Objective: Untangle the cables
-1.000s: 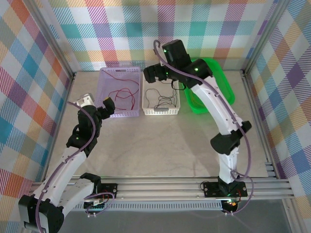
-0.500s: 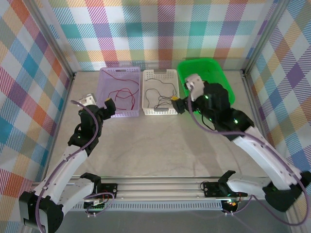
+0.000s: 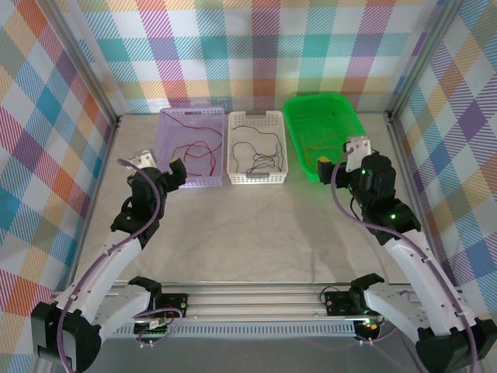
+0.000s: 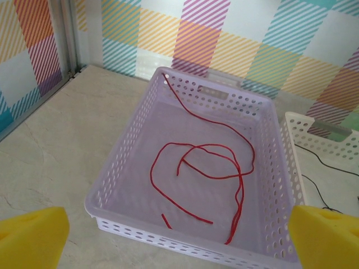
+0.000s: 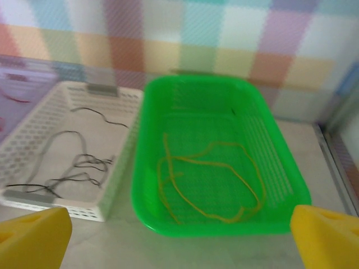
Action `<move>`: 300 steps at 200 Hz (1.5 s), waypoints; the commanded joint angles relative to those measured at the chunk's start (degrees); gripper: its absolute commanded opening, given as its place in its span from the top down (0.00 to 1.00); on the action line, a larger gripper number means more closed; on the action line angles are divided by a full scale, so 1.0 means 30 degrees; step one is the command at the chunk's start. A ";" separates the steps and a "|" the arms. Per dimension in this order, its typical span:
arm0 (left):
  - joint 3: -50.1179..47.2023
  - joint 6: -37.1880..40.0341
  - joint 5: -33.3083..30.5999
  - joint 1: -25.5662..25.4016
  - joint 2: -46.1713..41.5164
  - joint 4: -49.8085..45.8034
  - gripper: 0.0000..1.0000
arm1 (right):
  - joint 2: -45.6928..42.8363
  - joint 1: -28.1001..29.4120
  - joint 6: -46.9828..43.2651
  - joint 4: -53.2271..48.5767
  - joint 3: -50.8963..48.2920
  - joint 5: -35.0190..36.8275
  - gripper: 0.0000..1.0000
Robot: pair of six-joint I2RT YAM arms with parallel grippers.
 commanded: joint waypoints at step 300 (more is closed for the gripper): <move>-0.0129 0.0968 -0.0657 -0.0833 0.1811 0.0706 0.00 | 1.0455 -0.5327 0.0582 1.6312 -0.7866 -0.3312 0.00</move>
